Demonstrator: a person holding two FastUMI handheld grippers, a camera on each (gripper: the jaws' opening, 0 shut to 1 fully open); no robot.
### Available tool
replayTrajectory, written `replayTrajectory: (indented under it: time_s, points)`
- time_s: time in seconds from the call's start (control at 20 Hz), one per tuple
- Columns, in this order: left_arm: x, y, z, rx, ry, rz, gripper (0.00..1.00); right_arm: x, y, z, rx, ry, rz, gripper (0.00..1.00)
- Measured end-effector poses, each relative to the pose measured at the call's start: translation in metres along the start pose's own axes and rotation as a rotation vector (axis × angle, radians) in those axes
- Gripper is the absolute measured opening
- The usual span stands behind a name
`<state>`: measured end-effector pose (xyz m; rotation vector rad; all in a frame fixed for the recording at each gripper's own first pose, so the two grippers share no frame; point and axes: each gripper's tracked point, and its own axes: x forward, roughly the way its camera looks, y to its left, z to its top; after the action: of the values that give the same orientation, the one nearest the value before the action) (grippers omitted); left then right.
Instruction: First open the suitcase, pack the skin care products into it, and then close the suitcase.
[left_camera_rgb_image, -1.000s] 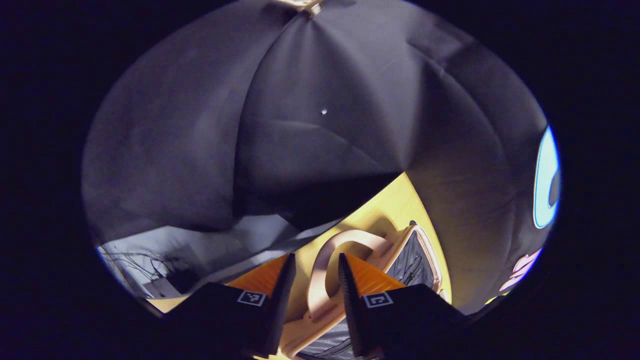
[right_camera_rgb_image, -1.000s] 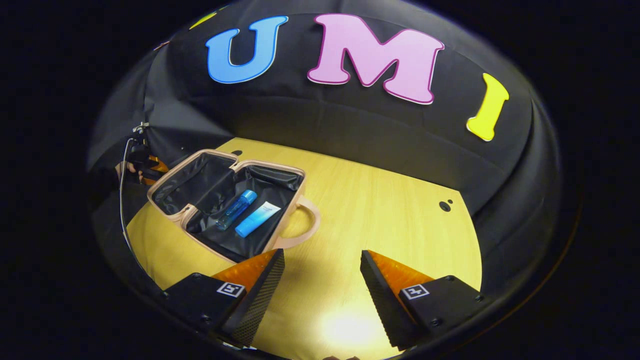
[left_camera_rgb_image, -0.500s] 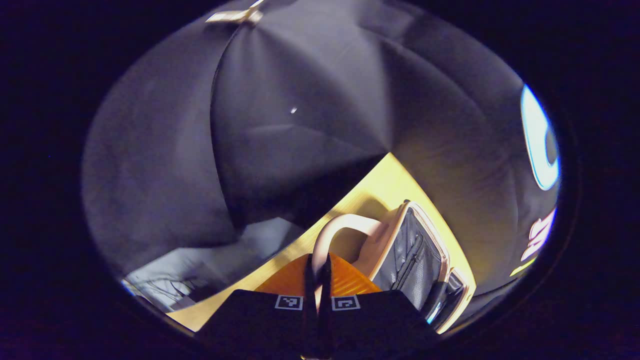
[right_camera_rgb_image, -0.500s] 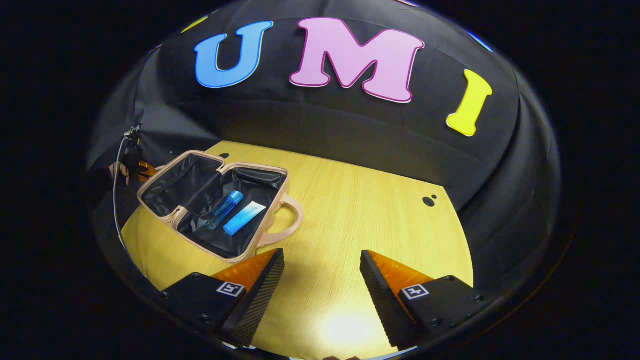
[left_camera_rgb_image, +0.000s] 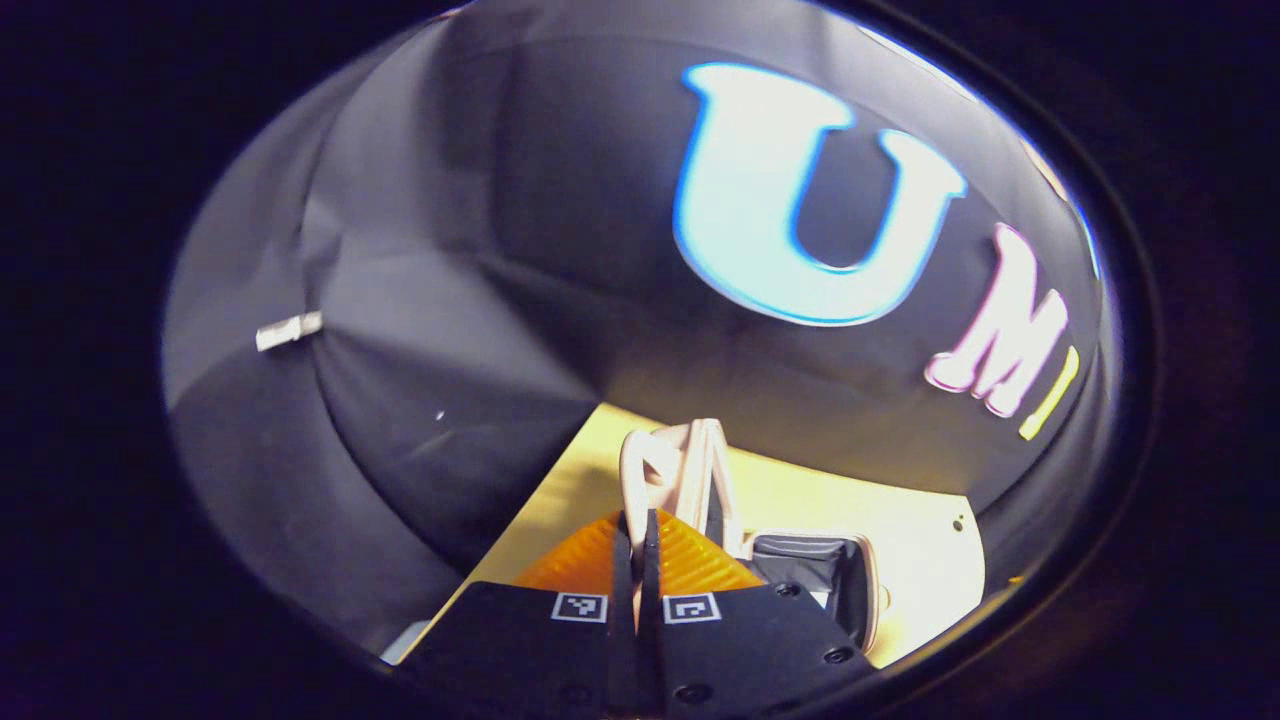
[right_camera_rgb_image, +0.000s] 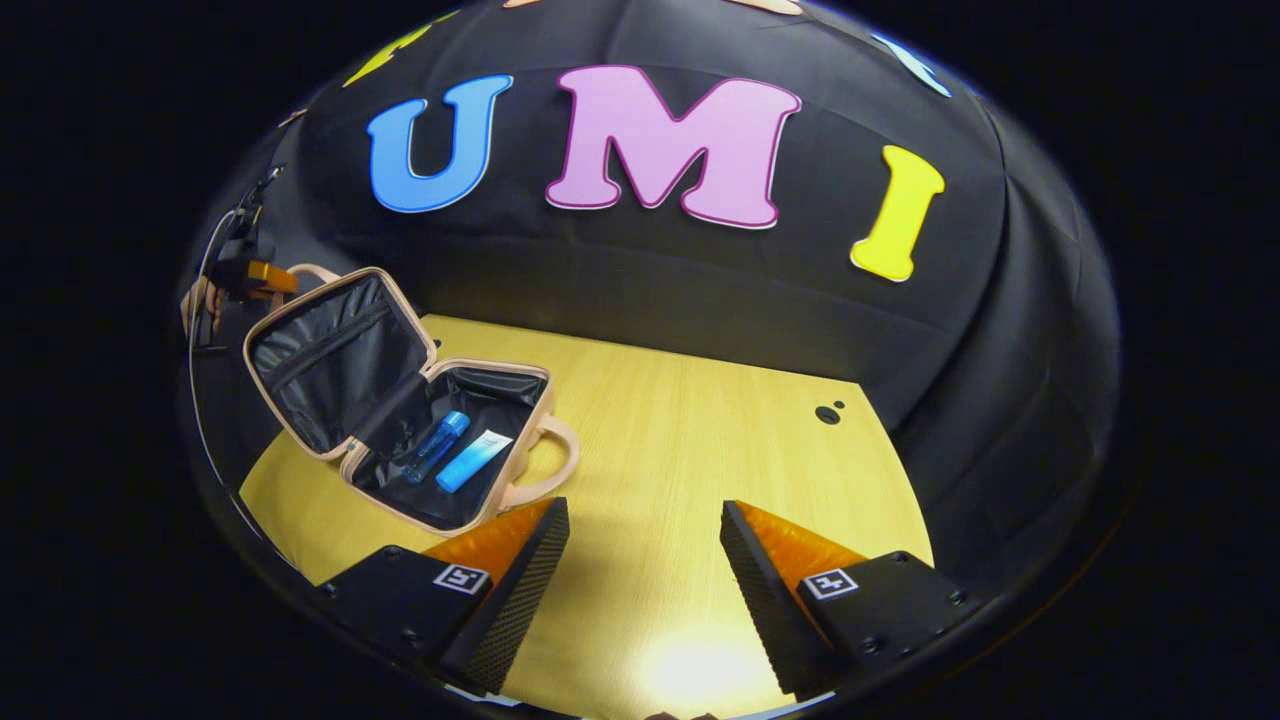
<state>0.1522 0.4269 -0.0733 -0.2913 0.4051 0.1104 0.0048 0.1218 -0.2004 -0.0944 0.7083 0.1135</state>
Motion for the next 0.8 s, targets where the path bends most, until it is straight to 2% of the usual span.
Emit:
replayTrajectory:
  time_s: [0.1, 0.2, 0.3, 0.4, 0.55, 0.7, 0.8]
  points:
    - [-0.016, -0.056, 0.008, 0.046, -0.028, -0.075, 0.06, -0.005, -0.015, -0.001, 0.010, -0.010, -0.016, 0.97]
    - [-0.017, -0.113, -0.003, 0.050, -0.032, -0.153, 0.06, -0.008, -0.028, -0.001, 0.025, -0.016, -0.021, 0.97]
    - [-0.020, -0.172, -0.023, 0.040, -0.014, -0.241, 0.06, -0.012, -0.044, 0.000, 0.026, -0.028, -0.025, 0.97]
    - [-0.021, -0.228, -0.051, 0.049, 0.021, -0.291, 0.06, -0.013, -0.057, 0.000, 0.027, -0.039, -0.021, 0.97]
    - [0.000, -0.289, -0.118, 0.102, 0.109, -0.300, 0.06, -0.014, -0.081, -0.001, 0.038, -0.048, -0.010, 0.97]
    - [0.031, -0.300, -0.166, 0.165, 0.190, -0.267, 0.06, -0.016, -0.102, 0.001, 0.039, -0.055, 0.006, 0.97]
    - [0.045, -0.305, -0.193, 0.229, 0.240, -0.219, 0.06, -0.018, -0.112, 0.000, 0.018, -0.064, 0.018, 0.97]
